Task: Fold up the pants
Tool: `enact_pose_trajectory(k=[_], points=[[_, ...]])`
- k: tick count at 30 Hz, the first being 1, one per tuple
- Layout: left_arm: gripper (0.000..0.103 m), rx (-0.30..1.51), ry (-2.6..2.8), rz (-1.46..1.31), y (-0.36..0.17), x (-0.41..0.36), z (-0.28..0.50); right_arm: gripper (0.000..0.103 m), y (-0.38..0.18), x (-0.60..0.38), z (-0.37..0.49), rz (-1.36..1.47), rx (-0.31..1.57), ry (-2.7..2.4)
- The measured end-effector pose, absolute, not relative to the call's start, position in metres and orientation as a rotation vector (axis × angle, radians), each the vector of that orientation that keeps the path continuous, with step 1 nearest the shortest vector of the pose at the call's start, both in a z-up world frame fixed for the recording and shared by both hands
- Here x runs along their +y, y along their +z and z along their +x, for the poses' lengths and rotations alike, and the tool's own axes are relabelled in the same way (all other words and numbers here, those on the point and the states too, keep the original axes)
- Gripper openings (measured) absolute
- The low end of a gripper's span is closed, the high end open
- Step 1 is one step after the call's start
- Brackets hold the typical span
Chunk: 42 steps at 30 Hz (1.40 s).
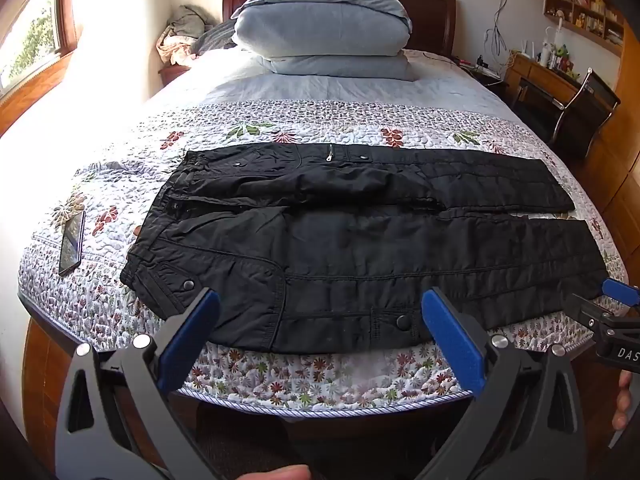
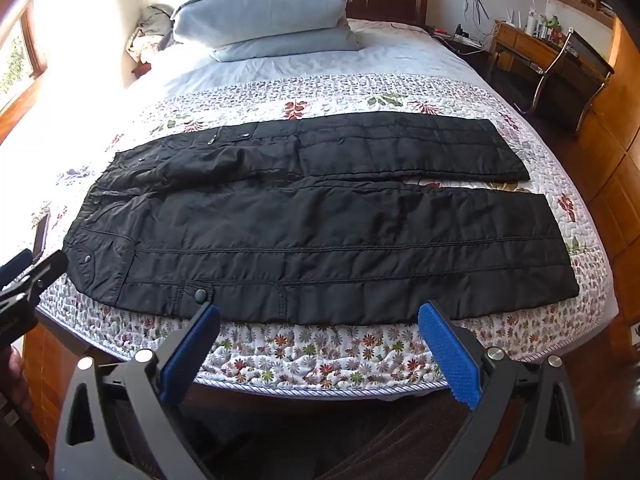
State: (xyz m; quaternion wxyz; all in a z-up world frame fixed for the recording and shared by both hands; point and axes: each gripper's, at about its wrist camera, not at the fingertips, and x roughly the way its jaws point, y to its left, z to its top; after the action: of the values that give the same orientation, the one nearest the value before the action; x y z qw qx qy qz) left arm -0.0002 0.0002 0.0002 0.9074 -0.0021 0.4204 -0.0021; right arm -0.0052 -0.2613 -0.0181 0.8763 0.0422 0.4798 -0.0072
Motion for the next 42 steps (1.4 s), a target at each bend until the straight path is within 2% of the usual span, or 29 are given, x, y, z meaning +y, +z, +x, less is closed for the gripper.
enact_pose_trajectory(k=[42], points=[[0.101, 0.886, 0.002, 0.041, -0.004, -0.008, 0.012, 0.1, 0.005, -0.272, -0.008, 0.065, 0.899, -0.062]])
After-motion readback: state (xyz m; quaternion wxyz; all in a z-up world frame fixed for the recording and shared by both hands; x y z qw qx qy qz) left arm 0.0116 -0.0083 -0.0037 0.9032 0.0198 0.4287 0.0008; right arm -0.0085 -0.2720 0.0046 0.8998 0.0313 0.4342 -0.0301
